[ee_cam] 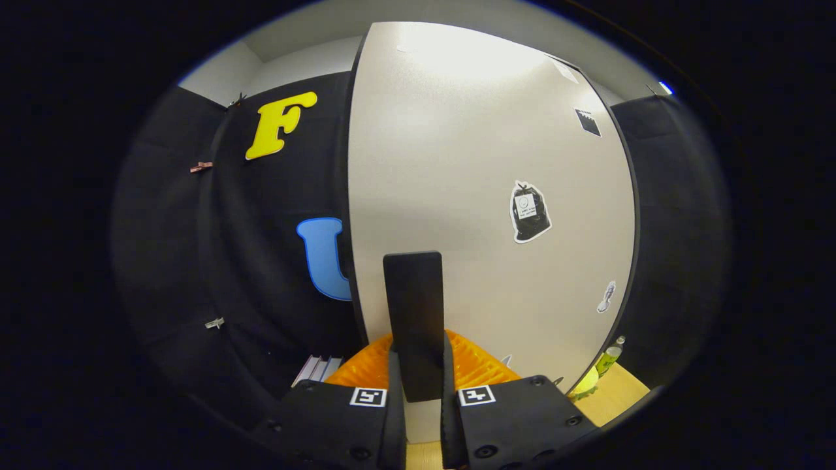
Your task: Open the shoe cabinet door, grab the shoes and put them into the shoe cabinet, then close the shoe cabinet door.
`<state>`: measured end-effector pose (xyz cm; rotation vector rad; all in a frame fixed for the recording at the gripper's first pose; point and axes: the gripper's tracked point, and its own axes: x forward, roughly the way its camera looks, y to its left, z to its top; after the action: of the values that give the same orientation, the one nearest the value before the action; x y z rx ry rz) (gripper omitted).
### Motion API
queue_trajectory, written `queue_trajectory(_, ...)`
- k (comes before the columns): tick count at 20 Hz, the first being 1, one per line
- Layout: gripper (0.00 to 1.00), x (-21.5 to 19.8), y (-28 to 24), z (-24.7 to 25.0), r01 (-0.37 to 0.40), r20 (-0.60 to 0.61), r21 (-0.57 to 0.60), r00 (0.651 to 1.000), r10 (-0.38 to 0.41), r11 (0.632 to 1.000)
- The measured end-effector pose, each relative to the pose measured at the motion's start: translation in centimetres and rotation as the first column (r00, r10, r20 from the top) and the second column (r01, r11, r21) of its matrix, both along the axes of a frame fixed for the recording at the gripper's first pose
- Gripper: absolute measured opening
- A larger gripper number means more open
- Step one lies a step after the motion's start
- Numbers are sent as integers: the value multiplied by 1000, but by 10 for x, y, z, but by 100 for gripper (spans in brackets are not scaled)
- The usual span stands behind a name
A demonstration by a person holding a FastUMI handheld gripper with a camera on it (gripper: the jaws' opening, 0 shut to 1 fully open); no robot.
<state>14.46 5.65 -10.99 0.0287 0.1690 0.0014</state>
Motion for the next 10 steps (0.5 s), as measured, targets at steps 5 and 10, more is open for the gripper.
queue_trajectory(5,25,-38,-17,6,-21,-2,16,1000,21,1000)
queue_trajectory(10,25,-75,-40,11,-57,5,28,998,57,998)
